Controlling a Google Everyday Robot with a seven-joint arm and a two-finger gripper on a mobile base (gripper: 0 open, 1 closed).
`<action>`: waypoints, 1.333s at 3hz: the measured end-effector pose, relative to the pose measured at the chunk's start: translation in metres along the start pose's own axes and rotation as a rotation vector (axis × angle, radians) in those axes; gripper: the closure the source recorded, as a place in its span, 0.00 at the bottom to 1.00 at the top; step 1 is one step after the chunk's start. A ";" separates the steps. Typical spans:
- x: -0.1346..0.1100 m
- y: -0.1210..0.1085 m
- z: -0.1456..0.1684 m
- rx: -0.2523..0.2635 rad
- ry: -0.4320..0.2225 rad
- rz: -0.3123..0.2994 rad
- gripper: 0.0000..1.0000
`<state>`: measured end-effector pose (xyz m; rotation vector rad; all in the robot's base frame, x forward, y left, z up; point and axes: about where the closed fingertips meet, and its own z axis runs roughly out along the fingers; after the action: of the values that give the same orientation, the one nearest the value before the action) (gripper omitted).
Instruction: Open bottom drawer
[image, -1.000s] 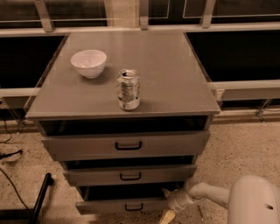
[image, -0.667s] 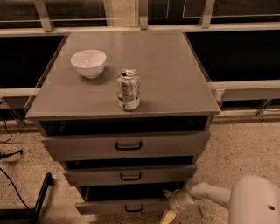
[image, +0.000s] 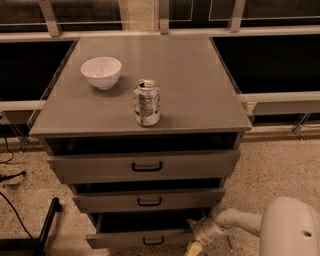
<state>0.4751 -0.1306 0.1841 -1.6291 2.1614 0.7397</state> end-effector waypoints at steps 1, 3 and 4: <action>0.016 0.027 0.003 -0.049 0.078 0.041 0.00; 0.034 0.079 -0.012 -0.101 0.155 0.078 0.00; 0.034 0.080 -0.012 -0.101 0.155 0.078 0.00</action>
Offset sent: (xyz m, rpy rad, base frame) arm -0.1479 -0.0276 -0.0042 -0.2718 0.3261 0.0738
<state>0.3897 -0.1474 0.1909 -1.7130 2.3419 0.7806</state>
